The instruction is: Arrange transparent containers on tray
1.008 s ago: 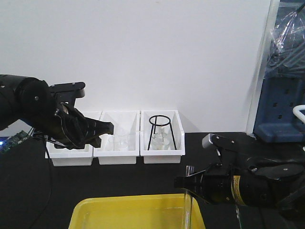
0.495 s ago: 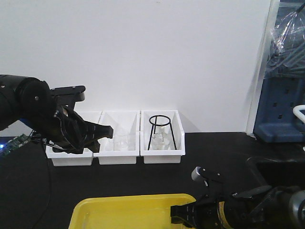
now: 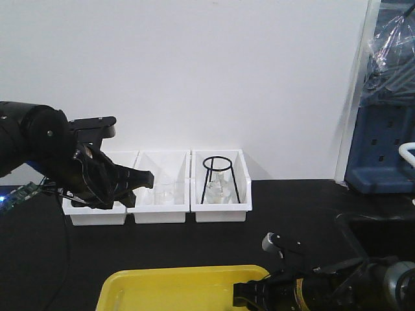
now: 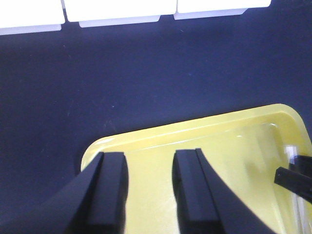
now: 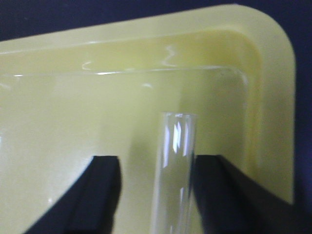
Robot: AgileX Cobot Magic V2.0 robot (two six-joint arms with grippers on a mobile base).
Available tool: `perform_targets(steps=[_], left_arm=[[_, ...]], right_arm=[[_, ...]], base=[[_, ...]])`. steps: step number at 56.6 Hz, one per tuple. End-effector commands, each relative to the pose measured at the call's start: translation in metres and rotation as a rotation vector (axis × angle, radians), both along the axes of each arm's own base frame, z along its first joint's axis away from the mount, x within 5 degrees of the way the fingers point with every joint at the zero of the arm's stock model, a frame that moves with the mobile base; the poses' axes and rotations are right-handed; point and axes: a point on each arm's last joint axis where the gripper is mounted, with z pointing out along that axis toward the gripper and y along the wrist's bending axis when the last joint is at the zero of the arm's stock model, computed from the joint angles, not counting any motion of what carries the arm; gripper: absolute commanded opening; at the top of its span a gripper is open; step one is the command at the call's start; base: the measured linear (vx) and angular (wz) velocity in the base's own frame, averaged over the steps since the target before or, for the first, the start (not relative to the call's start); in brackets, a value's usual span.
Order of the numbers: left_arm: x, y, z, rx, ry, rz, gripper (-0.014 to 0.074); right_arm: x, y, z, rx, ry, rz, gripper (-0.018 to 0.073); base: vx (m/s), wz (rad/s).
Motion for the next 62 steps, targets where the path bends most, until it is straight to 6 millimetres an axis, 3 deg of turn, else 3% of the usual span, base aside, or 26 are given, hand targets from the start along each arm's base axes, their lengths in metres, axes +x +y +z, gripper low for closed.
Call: perform_targets(steps=[1, 9, 18, 26, 33, 35, 38, 50, 54, 62], left_arm=[[-0.009, 0.000, 0.035, -0.052, -0.136, -0.004, 0.0366], [-0.008, 0.000, 0.035, -0.052, -0.141, -0.004, 0.0366], [-0.008, 0.000, 0.035, -0.034, -0.147, -0.017, 0.0353], [-0.011, 0.001, 0.039, -0.005, -0.168, -0.054, 0.0256], [-0.020, 0.004, 0.053, 0.027, -0.223, -0.104, 0.0099], [-0.024, 0.006, 0.058, 0.038, -0.242, -0.121, 0.0051], [-0.031, 0.008, 0.068, 0.050, -0.275, -0.141, -0.0010], [-0.068, 0.017, 0.094, 0.075, -0.383, -0.196, -0.0008], [-0.085, 0.018, 0.095, 0.079, -0.426, -0.222, -0.0008], [-0.129, 0.021, 0.087, 0.054, -0.553, -0.271, -0.0008]], right_arm=[[0.006, -0.001, 0.023, 0.007, -0.077, -0.009, 0.0575], [0.005, 0.000, 0.024, 0.015, -0.077, 0.002, 0.0642], [0.005, 0.004, 0.041, 0.036, -0.125, 0.058, 0.0573], [0.006, 0.006, 0.085, 0.053, -0.252, 0.093, 0.0363], [-0.005, 0.002, 0.140, 0.077, -0.406, 0.099, 0.0068], [-0.011, 0.000, 0.156, 0.080, -0.456, 0.103, -0.0019], [-0.022, -0.004, 0.182, 0.078, -0.541, 0.106, -0.0014], [-0.077, -0.020, 0.254, 0.050, -0.828, 0.168, -0.0013], [-0.095, -0.025, 0.263, 0.045, -0.873, 0.172, -0.0013], [-0.127, -0.037, 0.251, 0.005, -0.892, 0.177, -0.0013]], base=[[0.00, 0.00], [0.00, 0.00], [0.00, 0.00], [0.00, 0.00], [0.00, 0.00], [0.00, 0.00], [0.00, 0.00], [0.00, 0.00], [0.00, 0.00], [0.00, 0.00]])
